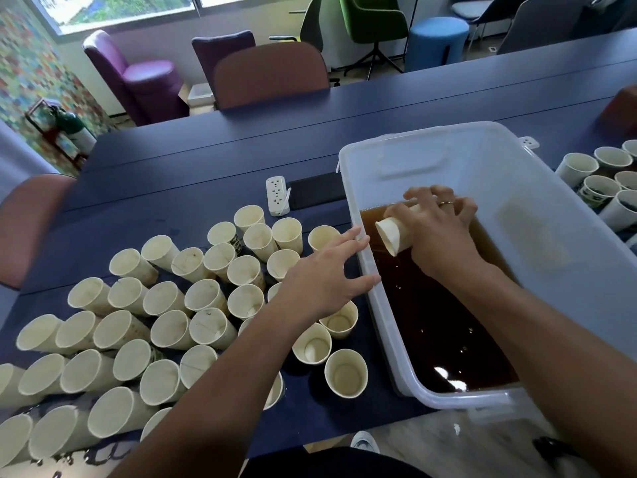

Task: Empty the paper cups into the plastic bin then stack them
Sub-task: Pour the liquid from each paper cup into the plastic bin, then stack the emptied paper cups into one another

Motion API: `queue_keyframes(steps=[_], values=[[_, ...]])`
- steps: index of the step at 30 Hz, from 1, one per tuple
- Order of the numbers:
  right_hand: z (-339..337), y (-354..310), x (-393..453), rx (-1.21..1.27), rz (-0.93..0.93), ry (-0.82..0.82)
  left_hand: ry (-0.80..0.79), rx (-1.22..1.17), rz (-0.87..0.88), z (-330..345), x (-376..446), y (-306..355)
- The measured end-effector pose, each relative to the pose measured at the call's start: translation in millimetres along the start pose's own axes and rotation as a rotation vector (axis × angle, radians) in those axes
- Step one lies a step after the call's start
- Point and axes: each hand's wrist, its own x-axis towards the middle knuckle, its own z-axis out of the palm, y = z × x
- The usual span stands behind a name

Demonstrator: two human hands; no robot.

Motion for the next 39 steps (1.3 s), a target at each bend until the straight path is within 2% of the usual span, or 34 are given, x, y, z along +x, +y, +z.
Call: queue_keyframes(steps=[5, 9, 14, 16, 19, 22, 24, 29, 34, 39], values=[[-2.8, 4.3, 0.0, 0.063, 0.075, 0.034, 0.006, -0.005, 0.012, 1.5, 0.4, -1.1], [6.1, 8.6, 0.4, 0.076, 0.096, -0.192, 0.009, 0.007, 0.009, 0.0, 1.0, -0.8], [-5.0, 10.1, 4.5, 0.247, 0.217, -0.176, 0.015, -0.032, 0.029, 0.4, -1.0, -1.4], [-18.8, 1.8, 4.7, 0.336, 0.251, -0.103, 0.034, -0.124, 0.020, -2.9, -4.1, -0.5], [-42.8, -19.9, -2.7, 0.534, 0.217, 0.012, 0.106, -0.417, -0.003, -13.1, -14.8, 2.6], [-54.5, -44.3, -12.9, 0.715, 0.140, -0.004, 0.152, -0.711, 0.001, -22.6, -32.5, 4.3], [-57.0, -61.5, -19.4, 0.830, 0.080, -0.060, 0.193, -0.825, -0.006, -23.2, -45.1, 2.3], [-54.2, -101.0, -30.0, 0.951, 0.021, -0.216, 0.343, -0.948, -0.081, -3.8, -72.7, -22.3], [-30.9, -147.1, -27.6, 1.025, 0.011, -0.263, 0.451, -1.117, -0.147, 0.3, -86.4, -58.4], [-1.1, -209.2, -20.8, 1.052, 0.006, -0.296, 0.475, -1.103, -0.212, -13.5, -98.2, -105.6]])
